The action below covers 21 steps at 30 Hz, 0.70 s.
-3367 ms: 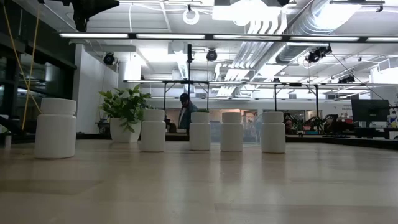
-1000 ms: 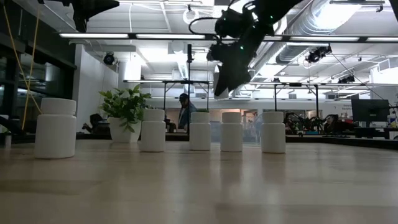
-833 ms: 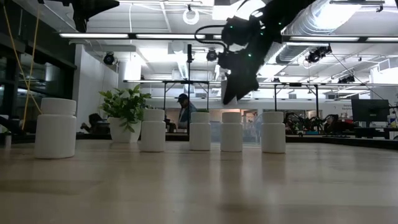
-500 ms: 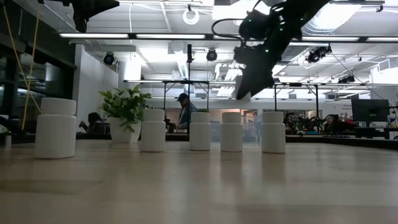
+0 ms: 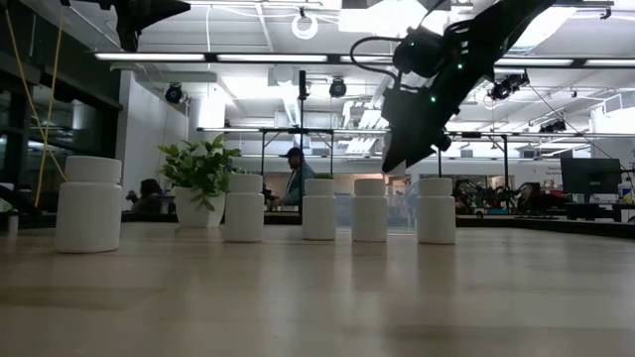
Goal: Pick and place pill bottles into a basket
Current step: Put the white pill bottle into the transparent container
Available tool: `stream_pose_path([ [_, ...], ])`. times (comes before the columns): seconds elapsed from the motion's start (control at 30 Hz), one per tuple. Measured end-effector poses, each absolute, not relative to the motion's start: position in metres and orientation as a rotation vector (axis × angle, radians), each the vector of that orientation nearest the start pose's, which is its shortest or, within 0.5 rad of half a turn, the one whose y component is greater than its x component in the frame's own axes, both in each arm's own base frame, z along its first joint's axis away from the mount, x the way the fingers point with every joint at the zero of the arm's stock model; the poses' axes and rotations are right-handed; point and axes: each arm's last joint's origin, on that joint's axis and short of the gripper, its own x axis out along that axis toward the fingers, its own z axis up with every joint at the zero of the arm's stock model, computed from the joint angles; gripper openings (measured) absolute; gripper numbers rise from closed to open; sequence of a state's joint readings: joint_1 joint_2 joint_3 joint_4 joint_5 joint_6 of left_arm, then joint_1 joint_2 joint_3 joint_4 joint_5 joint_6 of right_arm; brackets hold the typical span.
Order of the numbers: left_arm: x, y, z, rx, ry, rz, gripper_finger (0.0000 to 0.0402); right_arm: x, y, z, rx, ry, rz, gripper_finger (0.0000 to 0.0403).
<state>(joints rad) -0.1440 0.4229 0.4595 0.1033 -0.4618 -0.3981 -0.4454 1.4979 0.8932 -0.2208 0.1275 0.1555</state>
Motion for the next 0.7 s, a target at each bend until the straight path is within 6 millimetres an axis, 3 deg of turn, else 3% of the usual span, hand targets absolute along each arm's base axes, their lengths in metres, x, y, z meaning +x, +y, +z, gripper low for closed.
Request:
stream_pose_path([
  [0.27, 0.115, -0.004, 0.294, -0.436, -0.195, 0.288, 0.0260, 0.283, -0.139, 0.214, 0.285, 0.617, -0.604, 0.0169],
  [0.7, 0.115, -0.004, 0.294, -0.436, -0.195, 0.289, 0.0260, 0.307, -0.148, 0.185, 0.338, 0.546, -0.541, 0.0169],
])
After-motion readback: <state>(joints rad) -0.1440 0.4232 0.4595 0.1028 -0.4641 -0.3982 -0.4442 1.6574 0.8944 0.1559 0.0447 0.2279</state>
